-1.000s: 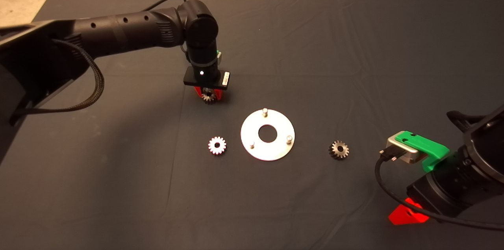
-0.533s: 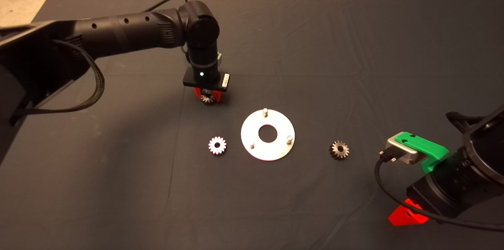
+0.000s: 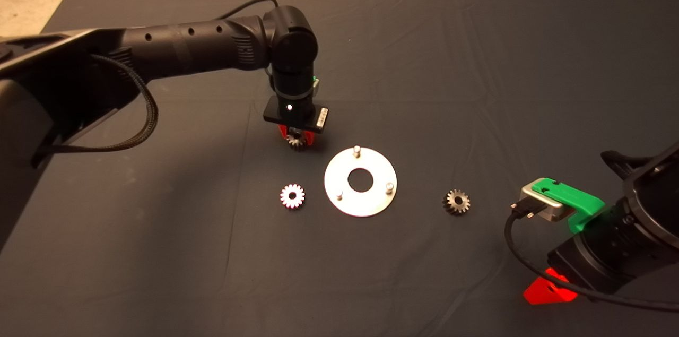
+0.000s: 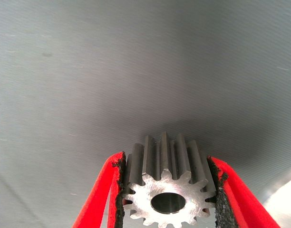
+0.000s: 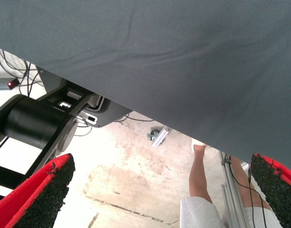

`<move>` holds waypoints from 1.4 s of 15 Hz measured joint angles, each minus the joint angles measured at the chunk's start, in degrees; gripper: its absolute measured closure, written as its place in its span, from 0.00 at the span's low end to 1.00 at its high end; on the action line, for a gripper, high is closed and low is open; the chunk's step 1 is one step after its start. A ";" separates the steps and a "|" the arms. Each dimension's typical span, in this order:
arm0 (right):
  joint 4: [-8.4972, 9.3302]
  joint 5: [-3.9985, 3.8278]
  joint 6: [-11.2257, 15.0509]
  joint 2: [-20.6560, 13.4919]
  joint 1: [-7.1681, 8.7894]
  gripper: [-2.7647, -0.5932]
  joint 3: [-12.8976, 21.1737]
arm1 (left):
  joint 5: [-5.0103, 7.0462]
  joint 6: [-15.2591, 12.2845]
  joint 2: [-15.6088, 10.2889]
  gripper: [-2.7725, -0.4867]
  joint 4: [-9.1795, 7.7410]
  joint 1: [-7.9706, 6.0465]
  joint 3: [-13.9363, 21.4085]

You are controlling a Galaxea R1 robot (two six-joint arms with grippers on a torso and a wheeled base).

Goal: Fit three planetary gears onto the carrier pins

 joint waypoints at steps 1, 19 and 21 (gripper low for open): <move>0.02 0.00 0.00 -0.01 -0.01 0.01 0.00 | 0.02 -0.17 0.12 0.79 -0.02 0.00 0.75; 0.02 0.02 0.00 -0.01 -0.01 0.01 0.00 | 0.38 0.11 4.59 0.79 -6.83 -4.58 1.23; 0.02 0.02 -0.02 -0.01 0.00 0.01 -0.01 | 0.33 0.33 5.85 0.79 -7.19 -4.58 0.70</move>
